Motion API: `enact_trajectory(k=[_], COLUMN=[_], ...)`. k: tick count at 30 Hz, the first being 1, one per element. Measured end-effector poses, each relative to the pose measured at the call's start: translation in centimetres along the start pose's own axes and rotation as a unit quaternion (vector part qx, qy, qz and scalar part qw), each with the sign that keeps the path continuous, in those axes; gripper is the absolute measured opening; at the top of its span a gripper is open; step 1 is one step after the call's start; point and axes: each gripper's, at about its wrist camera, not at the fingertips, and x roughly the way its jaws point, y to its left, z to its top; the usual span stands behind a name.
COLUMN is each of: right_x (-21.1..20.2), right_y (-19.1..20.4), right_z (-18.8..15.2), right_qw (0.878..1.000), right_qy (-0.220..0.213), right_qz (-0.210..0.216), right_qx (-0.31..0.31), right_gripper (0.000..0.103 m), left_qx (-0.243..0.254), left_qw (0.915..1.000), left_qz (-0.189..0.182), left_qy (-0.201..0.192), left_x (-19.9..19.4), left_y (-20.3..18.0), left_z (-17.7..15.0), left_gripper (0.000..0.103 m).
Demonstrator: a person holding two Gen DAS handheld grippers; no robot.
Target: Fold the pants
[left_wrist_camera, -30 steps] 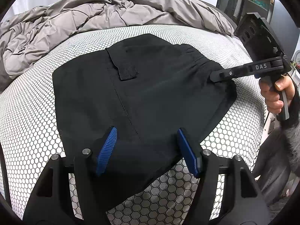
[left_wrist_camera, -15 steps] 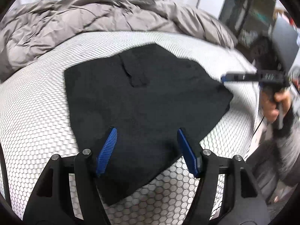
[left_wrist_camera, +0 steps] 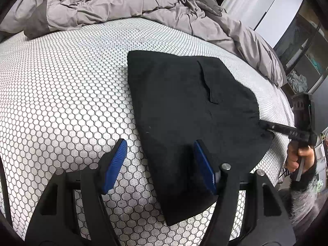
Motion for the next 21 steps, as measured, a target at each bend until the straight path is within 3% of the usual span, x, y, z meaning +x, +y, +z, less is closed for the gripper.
enact_trajectory(k=[2,4,6,7,9,11,13,14,15,18,21], right_x=[0.3,-1.5,-3.1,-3.2,-2.2,-0.4,1.5,1.7,1.8,2.8,3.3], right_y=[-1.1,-2.0,-2.4,-2.9,-3.8,-4.7,-4.9,-4.8,-4.6,-3.1,-1.5], right_z=[-0.1,0.3,0.5,0.6,0.6,0.4,0.3,0.4,0.6,0.5,0.2], right_qw=[1.000,0.997,0.996,0.996,0.994,0.992,0.992,0.991,0.989,0.987,0.990], right_qy=[0.003,-0.023,-0.057,-0.059,-0.049,-0.030,-0.016,-0.019,-0.026,-0.045,-0.049], right_qz=[0.017,0.049,0.047,0.056,0.080,0.100,0.100,0.104,0.109,0.109,0.084], right_qx=[0.025,0.047,0.042,0.044,0.057,0.073,0.082,0.084,0.093,0.105,0.101], right_gripper=[0.026,0.033,0.050,0.051,0.051,0.051,0.042,0.031,0.026,0.022,0.023], left_qx=[-0.005,-0.009,-0.015,-0.020,-0.018,-0.009,-0.018,-0.024,-0.026,-0.034,-0.041], left_qw=[0.9999,0.9996,0.9990,0.9986,0.9989,0.9995,0.9994,0.9993,0.9995,0.9992,0.9991], left_qz=[-0.009,-0.022,-0.033,-0.041,-0.040,-0.031,-0.029,-0.028,-0.015,0.013,0.008], left_qy=[0.006,0.015,0.026,0.027,0.018,0.007,-0.003,-0.008,-0.013,-0.017,-0.010], left_x=[0.3,0.8,1.5,1.8,2.2,2.4,2.4,2.3,2.4,2.8,2.8], left_y=[0.0,-0.1,-0.5,-0.6,-1.2,-1.8,-1.6,-1.4,-1.2,-0.3,-0.1], left_z=[0.0,-0.1,-0.3,-0.3,-0.4,-0.1,0.8,1.2,1.9,2.8,2.5], left_gripper=[0.064,0.064,0.064,0.063,0.056,0.042,0.034,0.032,0.032,0.032,0.033])
